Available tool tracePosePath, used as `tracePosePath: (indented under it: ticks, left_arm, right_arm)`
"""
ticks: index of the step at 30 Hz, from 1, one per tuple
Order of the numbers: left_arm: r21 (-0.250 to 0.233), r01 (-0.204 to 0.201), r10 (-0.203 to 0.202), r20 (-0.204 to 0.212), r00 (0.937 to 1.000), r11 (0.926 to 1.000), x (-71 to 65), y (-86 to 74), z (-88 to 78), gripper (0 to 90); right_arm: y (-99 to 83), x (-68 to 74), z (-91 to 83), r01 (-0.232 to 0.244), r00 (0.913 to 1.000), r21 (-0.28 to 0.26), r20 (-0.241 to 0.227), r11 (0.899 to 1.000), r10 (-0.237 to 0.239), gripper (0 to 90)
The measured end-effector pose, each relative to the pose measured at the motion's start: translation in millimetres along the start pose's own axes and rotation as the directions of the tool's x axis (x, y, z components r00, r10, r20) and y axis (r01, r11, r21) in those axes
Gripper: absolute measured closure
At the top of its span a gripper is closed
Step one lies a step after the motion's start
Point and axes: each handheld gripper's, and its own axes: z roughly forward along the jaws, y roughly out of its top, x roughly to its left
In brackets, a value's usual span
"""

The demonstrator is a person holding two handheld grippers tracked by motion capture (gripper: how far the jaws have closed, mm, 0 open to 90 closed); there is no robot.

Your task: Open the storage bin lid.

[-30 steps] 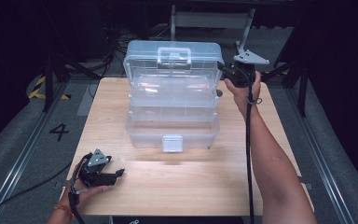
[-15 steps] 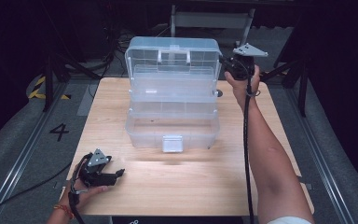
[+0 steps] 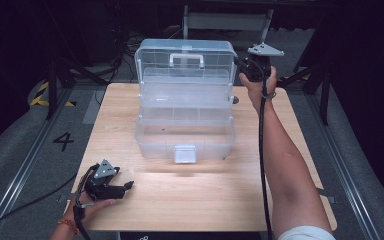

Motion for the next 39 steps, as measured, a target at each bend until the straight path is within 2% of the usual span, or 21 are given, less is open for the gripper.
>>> tracePosePath:
  ticks: [8, 11, 26, 32, 39]
  left_arm:
    - [0.005, 0.000, 0.000, 0.005, 1.0000, 1.0000, 0.1, 0.2, -0.2, 24.7]
    - [0.005, 0.002, -0.002, 0.003, 1.0000, 1.0000, -0.2, 0.1, -0.3, 24.7]
    - [0.001, 0.007, -0.007, 0.009, 0.9999, 1.0000, -0.9, -0.3, -0.2, 24.6]
    - [0.006, -0.001, 0.001, 0.009, 1.0000, 1.0000, -0.3, 0.0, -0.7, 24.7]
    - [0.006, -0.001, 0.001, 0.010, 1.0000, 1.0000, -0.2, 0.1, -0.6, 24.6]
  right_arm:
    - [2.3, -3.8, 6.7, -0.007, 1.0000, 0.016, -0.005, 1.000, 0.007, 85.0]
    - [4.6, -6.1, 12.0, 0.010, 0.9999, 0.036, 0.003, 0.999, -0.010, 84.6]
    - [5.8, -12.4, 33.4, -0.024, 0.9996, 0.066, 0.014, 0.998, 0.023, 84.4]
    - [7.0, -13.5, 42.3, -0.005, 0.9997, 0.084, 0.026, 0.996, 0.003, 84.0]
    - [4.3, -18.4, 52.9, -0.017, 0.9997, 0.089, 0.021, 0.996, 0.015, 83.8]
